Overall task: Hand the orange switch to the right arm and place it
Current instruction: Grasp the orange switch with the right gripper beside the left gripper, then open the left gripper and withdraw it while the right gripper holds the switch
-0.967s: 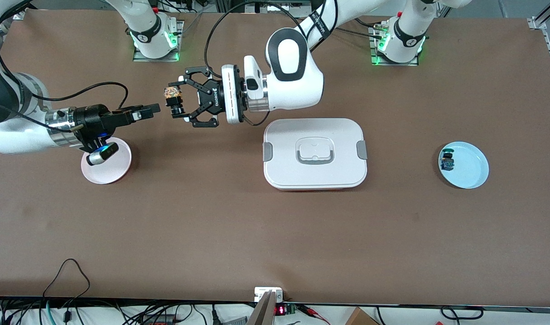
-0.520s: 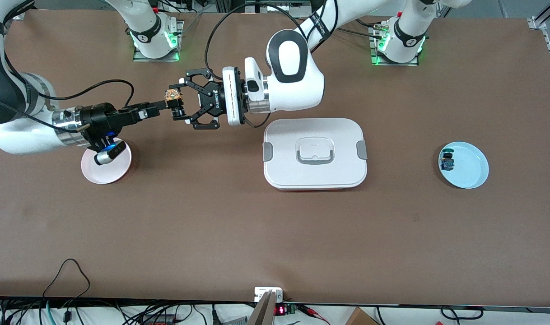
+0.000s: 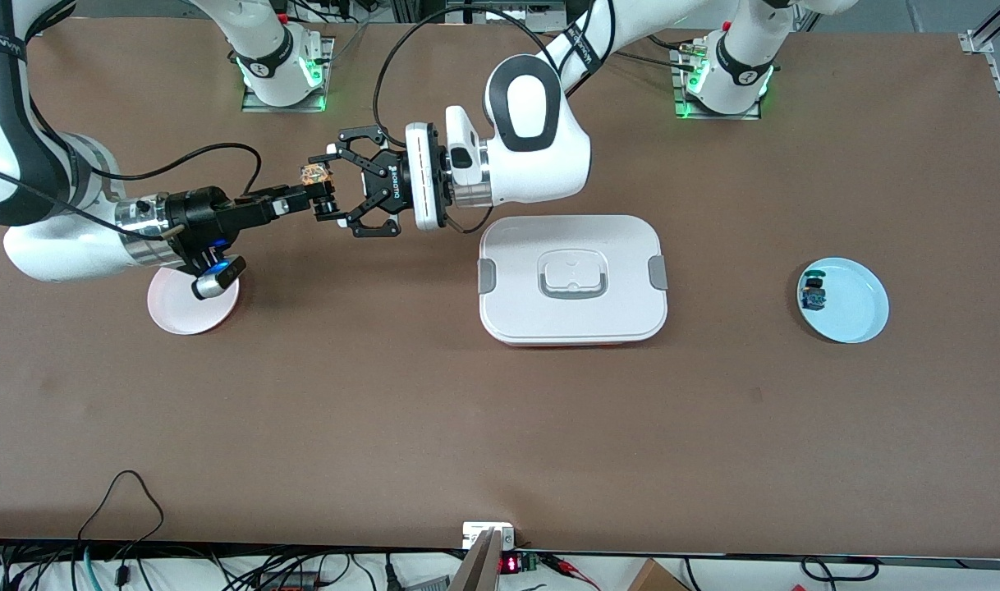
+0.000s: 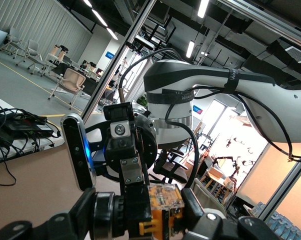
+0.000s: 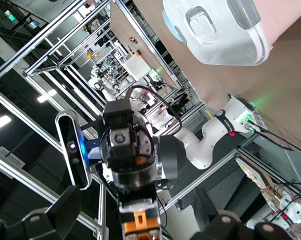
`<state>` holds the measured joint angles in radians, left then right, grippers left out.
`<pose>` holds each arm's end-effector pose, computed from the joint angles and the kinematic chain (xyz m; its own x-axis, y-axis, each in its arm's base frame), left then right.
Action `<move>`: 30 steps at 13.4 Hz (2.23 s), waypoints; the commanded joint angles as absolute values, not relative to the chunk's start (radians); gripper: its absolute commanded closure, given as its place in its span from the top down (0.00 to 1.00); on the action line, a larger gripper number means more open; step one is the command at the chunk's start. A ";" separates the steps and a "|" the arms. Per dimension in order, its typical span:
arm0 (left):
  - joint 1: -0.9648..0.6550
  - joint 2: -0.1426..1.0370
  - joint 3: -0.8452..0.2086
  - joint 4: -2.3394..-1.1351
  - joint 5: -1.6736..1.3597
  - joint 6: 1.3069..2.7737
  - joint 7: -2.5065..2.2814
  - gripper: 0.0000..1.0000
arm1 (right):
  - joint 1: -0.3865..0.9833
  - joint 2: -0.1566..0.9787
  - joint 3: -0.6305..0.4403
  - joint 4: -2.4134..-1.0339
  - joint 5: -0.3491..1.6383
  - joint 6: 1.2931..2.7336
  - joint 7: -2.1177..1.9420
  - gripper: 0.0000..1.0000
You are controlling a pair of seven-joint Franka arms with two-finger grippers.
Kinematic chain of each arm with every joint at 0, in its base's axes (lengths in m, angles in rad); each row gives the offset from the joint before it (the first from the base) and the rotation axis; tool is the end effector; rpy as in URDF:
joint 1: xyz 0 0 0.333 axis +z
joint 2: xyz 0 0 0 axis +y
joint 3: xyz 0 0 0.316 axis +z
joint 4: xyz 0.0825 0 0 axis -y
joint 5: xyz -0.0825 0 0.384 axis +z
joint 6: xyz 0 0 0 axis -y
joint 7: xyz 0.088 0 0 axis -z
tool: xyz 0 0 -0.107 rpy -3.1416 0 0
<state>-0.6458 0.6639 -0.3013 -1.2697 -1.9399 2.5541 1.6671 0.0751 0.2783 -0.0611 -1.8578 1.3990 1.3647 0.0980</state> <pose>0.5134 -0.5787 0.4314 0.5174 0.0747 0.8525 -0.8455 -0.1094 0.5227 0.5755 0.1319 0.4243 0.7497 0.1856 -0.6353 -0.6005 -0.2127 -0.7708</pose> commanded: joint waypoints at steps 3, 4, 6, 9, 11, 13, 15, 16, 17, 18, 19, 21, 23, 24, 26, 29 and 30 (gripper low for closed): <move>-0.663 0.684 -0.290 -1.229 -1.960 2.569 1.672 0.00 | 0.103 0.259 -0.061 -1.884 1.420 1.381 0.106 0.90; -0.663 0.686 -0.290 -1.229 -1.960 2.569 1.672 0.00 | 0.097 0.255 -0.061 -1.884 1.420 1.375 0.106 0.80; -0.663 0.686 -0.290 -1.229 -1.960 2.569 1.674 0.00 | 0.092 0.247 -0.061 -1.894 1.420 1.370 0.104 0.58; -0.663 0.686 -0.290 -1.229 -1.960 2.569 1.674 0.00 | 0.077 0.245 -0.061 -1.914 1.422 1.333 0.095 0.19; -0.663 0.686 -0.290 -1.229 -1.959 2.569 1.672 0.00 | 0.069 0.245 -0.061 -1.913 1.427 1.328 0.094 0.14; -0.663 0.686 -0.290 -1.229 -1.960 2.569 1.672 0.04 | 0.071 0.245 -0.061 -1.911 1.437 1.333 0.094 0.14; -0.661 0.686 -0.290 -1.230 -1.965 2.568 1.663 0.25 | 0.074 0.244 -0.060 -1.911 1.439 1.338 0.094 0.14; -0.660 0.686 -0.290 -1.230 -1.965 2.568 1.658 0.48 | 0.074 0.244 -0.060 -1.911 1.439 1.339 0.094 0.14; -0.657 0.686 -0.291 -1.233 -1.968 2.568 1.657 0.98 | 0.074 0.245 -0.060 -1.911 1.439 1.339 0.092 0.14; -0.652 0.686 -0.291 -1.235 -1.967 2.566 1.655 1.00 | 0.074 0.245 -0.060 -1.911 1.439 1.341 0.089 0.14; -0.644 0.684 -0.290 -1.235 -1.968 2.565 1.654 1.00 | 0.075 0.244 -0.058 -1.911 1.439 1.341 0.084 0.14; -0.588 0.677 -0.291 -1.252 -1.961 2.540 1.661 1.00 | 0.072 0.233 -0.058 -1.913 1.439 1.338 0.084 0.14; -0.523 0.673 -0.290 -1.276 -1.954 2.444 1.664 1.00 | 0.071 0.232 -0.058 -1.913 1.439 1.335 0.083 0.14; -0.478 0.669 -0.290 -1.304 -1.950 2.406 1.669 1.00 | 0.069 0.232 -0.058 -1.913 1.437 1.336 0.083 0.14; -0.393 0.664 -0.290 -1.330 -1.927 2.381 1.779 1.00 | 0.045 0.226 -0.058 -1.914 1.434 1.328 0.060 0.14; -0.249 0.690 -0.287 -1.344 -1.922 2.173 1.868 1.00 | -0.006 0.224 -0.058 -1.914 1.355 1.290 0.025 0.14; -0.192 0.690 -0.276 -1.357 -1.849 2.128 1.881 1.00 | -0.021 0.224 -0.058 -1.914 1.288 1.287 -0.029 0.14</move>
